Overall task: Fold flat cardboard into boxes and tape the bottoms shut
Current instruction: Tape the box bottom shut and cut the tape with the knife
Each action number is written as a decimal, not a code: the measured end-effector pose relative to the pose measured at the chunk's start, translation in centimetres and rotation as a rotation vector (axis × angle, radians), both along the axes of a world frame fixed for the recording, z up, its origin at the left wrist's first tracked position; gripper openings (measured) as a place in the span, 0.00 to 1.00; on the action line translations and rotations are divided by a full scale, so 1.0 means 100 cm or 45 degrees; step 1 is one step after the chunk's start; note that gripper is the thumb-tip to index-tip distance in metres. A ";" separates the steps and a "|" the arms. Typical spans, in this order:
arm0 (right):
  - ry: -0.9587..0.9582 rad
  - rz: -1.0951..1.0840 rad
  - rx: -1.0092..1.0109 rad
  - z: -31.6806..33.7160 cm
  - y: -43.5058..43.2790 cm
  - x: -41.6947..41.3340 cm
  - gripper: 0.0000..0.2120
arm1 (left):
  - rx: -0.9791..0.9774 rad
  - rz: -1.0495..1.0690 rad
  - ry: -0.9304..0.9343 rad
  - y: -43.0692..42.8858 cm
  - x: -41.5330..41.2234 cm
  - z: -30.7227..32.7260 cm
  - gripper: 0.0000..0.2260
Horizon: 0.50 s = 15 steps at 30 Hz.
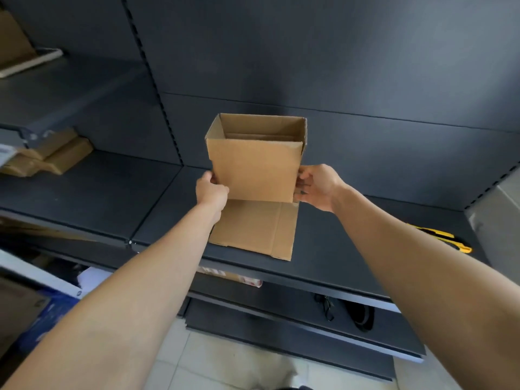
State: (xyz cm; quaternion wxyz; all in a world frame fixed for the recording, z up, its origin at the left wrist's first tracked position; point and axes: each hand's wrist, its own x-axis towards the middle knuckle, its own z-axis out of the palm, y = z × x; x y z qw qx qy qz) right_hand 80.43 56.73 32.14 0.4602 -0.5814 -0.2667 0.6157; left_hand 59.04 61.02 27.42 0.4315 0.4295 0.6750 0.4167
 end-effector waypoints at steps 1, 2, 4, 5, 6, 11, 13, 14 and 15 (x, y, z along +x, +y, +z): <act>0.052 0.004 -0.013 0.001 0.006 -0.005 0.23 | -0.009 0.036 -0.030 0.002 -0.006 0.000 0.20; 0.091 0.022 -0.013 0.002 0.012 -0.013 0.22 | -0.014 0.070 -0.049 0.003 -0.012 -0.001 0.20; 0.134 0.108 -0.019 0.004 0.025 -0.029 0.18 | -0.017 0.128 -0.052 0.006 -0.026 -0.002 0.19; 0.147 0.157 -0.034 0.002 0.032 -0.037 0.18 | -0.019 0.162 -0.053 0.007 -0.035 -0.003 0.18; 0.156 0.200 -0.046 -0.001 0.038 -0.046 0.21 | -0.019 0.194 -0.056 0.008 -0.044 -0.005 0.17; 0.188 0.316 -0.069 -0.019 0.066 -0.089 0.28 | -0.014 0.291 -0.054 0.022 -0.088 -0.014 0.12; 0.205 0.310 -0.074 -0.023 0.077 -0.106 0.27 | -0.016 0.298 -0.062 0.034 -0.103 -0.018 0.11; 0.211 0.295 -0.075 -0.025 0.083 -0.115 0.26 | -0.020 0.297 -0.062 0.041 -0.110 -0.020 0.11; 0.217 0.276 -0.080 -0.027 0.089 -0.123 0.25 | -0.022 0.292 -0.062 0.049 -0.117 -0.022 0.11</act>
